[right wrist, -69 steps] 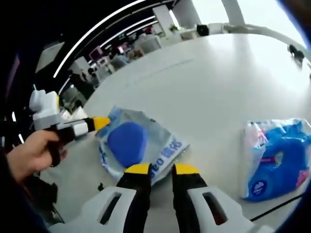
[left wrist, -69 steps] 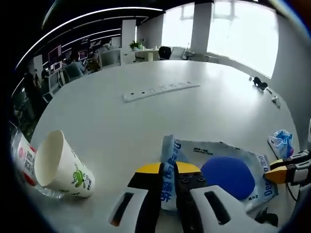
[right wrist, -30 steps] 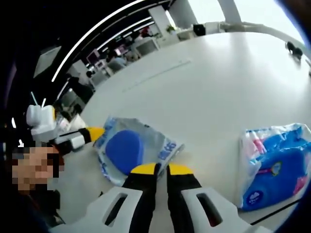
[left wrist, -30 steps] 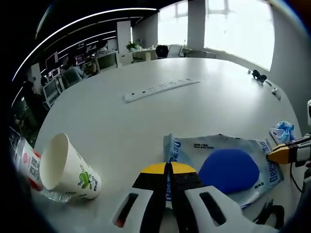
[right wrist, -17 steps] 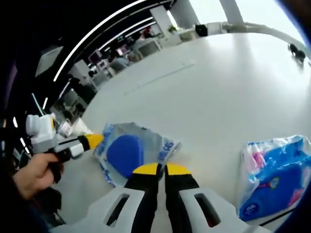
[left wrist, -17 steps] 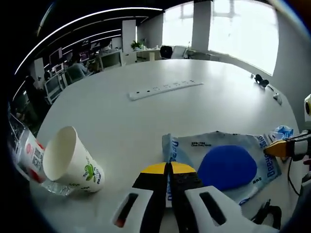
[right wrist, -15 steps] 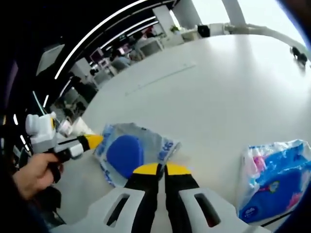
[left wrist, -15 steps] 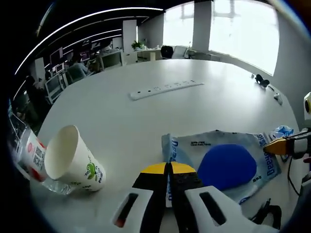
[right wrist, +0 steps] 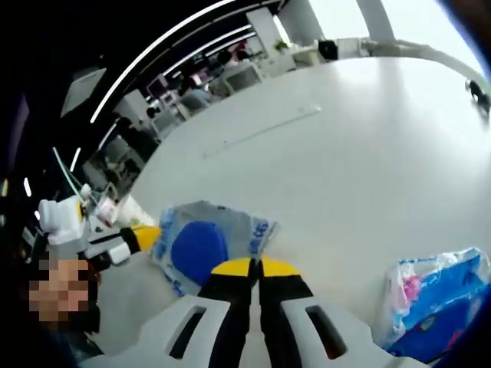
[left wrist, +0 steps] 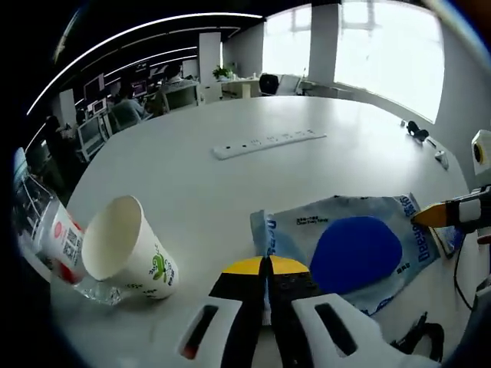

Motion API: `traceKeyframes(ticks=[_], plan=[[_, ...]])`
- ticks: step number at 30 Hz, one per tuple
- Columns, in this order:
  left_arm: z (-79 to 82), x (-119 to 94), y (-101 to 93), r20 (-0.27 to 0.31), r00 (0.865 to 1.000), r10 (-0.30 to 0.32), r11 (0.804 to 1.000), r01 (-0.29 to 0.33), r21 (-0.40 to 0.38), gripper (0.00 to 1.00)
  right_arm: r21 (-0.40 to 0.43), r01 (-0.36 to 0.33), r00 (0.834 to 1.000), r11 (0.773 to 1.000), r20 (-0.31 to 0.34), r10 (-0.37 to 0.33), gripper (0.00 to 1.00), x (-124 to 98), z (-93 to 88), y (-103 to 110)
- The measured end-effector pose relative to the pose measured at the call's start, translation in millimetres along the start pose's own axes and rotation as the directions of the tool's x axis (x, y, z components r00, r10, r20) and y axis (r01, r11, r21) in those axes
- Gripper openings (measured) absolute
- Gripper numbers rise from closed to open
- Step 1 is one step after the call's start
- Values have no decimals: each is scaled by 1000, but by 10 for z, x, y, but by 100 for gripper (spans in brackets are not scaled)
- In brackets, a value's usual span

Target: Arrange the tabletop items into an orderly group along one side of the table until the central work area is clear of visible clutter.

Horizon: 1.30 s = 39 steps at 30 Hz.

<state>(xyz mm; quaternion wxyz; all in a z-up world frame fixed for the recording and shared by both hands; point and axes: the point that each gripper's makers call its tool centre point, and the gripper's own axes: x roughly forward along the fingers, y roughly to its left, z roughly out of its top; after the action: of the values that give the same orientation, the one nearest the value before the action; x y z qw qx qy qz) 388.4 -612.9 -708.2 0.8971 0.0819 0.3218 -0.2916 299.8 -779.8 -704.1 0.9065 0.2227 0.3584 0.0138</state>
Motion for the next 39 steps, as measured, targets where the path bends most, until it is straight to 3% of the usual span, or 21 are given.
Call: traceKeyframes(ticks=[24,30,39], plan=[[131,-135,237,31,998,47,996,-45,-71,0,-44,-45,999,998,-13,44,0,219,323,223],[165,-150,304,41,997,59,995,-55,-85,0,-21,-61,998,998,-6,60,0,261,418,285],[194,-185,372,50,996,74,992,-69,-103,0,-19,-81,996,997,-34,80,0,326,436,352]])
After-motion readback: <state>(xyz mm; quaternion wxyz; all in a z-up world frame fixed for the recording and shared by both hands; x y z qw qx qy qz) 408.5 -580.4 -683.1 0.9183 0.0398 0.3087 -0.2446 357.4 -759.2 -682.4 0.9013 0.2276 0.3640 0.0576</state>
